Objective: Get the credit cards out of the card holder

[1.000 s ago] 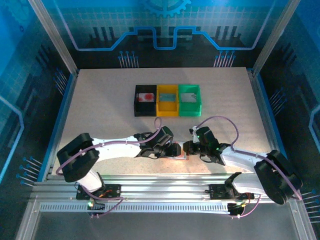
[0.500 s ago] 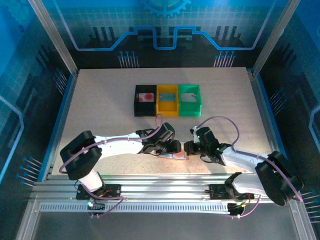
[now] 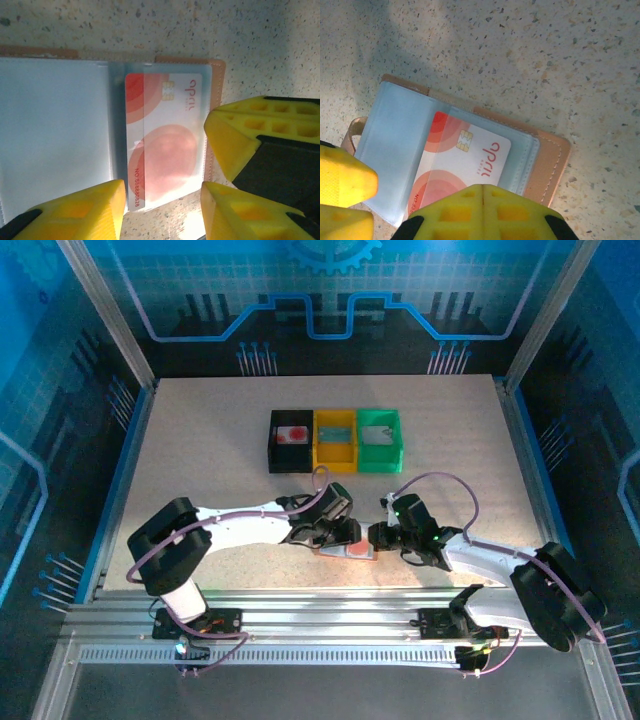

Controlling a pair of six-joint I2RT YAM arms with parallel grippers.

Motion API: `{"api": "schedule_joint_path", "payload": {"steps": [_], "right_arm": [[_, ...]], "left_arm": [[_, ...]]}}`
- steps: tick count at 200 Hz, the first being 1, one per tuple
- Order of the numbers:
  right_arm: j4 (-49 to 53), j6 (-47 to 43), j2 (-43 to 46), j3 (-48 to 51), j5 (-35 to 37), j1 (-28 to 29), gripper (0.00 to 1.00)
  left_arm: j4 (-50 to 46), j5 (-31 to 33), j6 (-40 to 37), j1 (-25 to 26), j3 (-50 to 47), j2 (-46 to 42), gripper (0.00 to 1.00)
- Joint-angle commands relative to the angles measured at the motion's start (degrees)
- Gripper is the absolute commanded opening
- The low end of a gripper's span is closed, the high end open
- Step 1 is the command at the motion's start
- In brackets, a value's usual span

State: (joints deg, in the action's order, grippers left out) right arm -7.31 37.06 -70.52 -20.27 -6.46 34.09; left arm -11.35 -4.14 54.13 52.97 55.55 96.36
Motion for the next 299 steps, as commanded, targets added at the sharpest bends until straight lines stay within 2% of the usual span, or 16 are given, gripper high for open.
{"api": "schedule_joint_path", "payload": {"steps": [1, 157, 171, 263, 276, 299], "right_arm": [[0.8, -0.7, -0.5, -1.5, 0.2, 0.4, 0.0], [0.7, -0.6, -0.8, -1.6, -0.2, 0.4, 0.0], [0.6, -0.6, -1.0, -1.7, -0.4, 0.4, 0.0], [0.7, -0.6, -1.7, -2.0, -0.9, 0.4, 0.0], [0.6, -0.6, -1.8, -2.1, -0.9, 0.4, 0.0], [0.6, -0.6, -2.2, -2.2, -1.1, 0.4, 0.0]], "left_arm": [[-1.4, 0.1, 0.6, -0.6, 1.7, 1.7, 0.44], [-2.6, 0.2, -0.5, -0.6, 4.2, 5.6, 0.41], [-2.5, 0.1, -0.6, -0.6, 4.3, 5.9, 0.38], [-2.0, 0.2, -0.4, -0.5, 3.8, 7.0, 0.37], [-1.6, 0.2, -0.3, -0.5, 3.7, 7.0, 0.34], [-1.0, 0.1, 0.0, -0.5, 3.5, 7.3, 0.33]]}}
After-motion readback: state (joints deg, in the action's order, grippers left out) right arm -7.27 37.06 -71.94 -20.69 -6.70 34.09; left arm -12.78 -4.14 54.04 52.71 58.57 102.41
